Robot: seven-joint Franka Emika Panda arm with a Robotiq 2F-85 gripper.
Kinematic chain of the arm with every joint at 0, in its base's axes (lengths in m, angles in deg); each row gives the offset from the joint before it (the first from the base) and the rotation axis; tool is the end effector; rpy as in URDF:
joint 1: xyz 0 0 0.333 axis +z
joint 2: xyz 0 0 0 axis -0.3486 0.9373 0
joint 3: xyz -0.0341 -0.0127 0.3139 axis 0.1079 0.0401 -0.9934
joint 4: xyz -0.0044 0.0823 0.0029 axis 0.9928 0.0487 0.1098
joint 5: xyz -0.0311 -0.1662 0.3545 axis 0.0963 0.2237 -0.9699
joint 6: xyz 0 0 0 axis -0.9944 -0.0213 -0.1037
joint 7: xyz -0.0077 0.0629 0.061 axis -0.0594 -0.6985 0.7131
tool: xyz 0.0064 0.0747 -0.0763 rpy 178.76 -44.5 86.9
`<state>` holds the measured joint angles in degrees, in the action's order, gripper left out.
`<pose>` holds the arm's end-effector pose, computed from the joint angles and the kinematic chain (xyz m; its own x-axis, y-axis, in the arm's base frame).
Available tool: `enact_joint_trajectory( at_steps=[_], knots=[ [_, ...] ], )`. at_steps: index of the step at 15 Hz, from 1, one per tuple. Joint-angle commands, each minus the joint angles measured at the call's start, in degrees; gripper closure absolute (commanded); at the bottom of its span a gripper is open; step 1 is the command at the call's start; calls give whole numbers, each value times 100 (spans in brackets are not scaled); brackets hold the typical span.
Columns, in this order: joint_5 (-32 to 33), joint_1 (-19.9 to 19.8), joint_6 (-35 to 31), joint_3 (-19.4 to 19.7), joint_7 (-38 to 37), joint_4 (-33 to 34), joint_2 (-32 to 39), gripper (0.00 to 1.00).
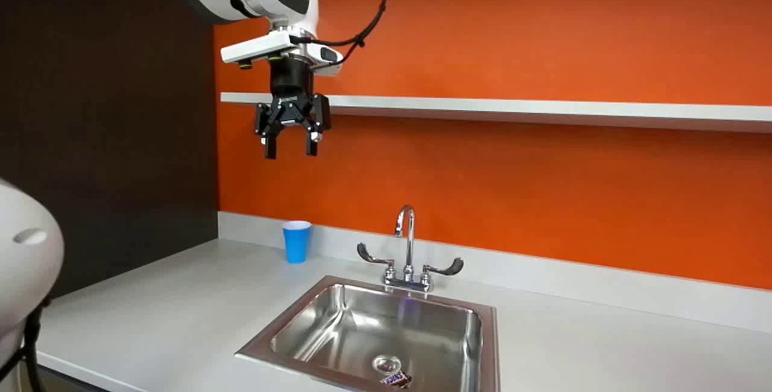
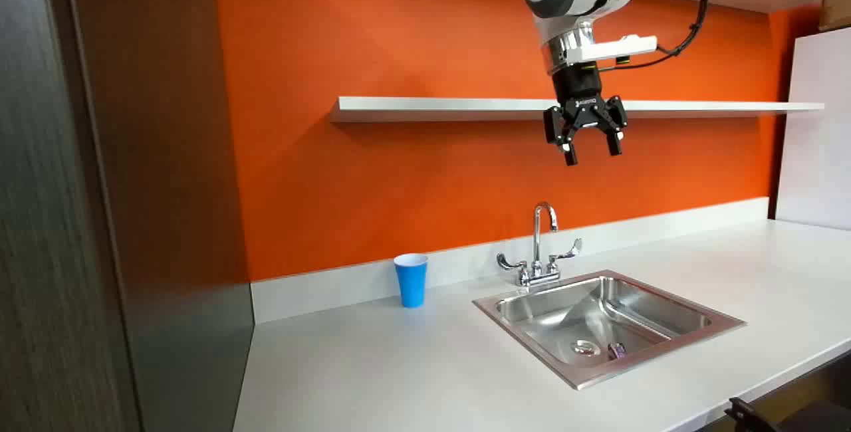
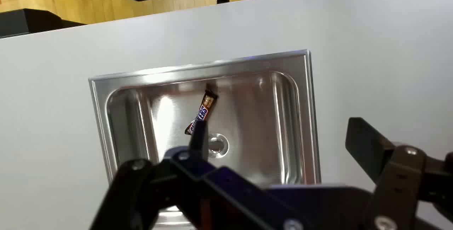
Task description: Remove the packet out of the sink
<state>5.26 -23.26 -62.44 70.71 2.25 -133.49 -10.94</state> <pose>0.4403 -0.0190 0.5159 0.9771 -0.0997 -0.1878 -0.0735 -0.9872 0.1418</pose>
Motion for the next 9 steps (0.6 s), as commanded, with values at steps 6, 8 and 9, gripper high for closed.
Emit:
enact_joint_trajectory(
  at_steps=[6, 8, 9],
  knots=[
    [13, 64, 12, 55, -15, 13, 8, 0],
    [-3, 49, -158, 79, -35, -9, 52, 0],
    [-15, 38, -296, 104, -28, -32, 86, 0]
  ],
)
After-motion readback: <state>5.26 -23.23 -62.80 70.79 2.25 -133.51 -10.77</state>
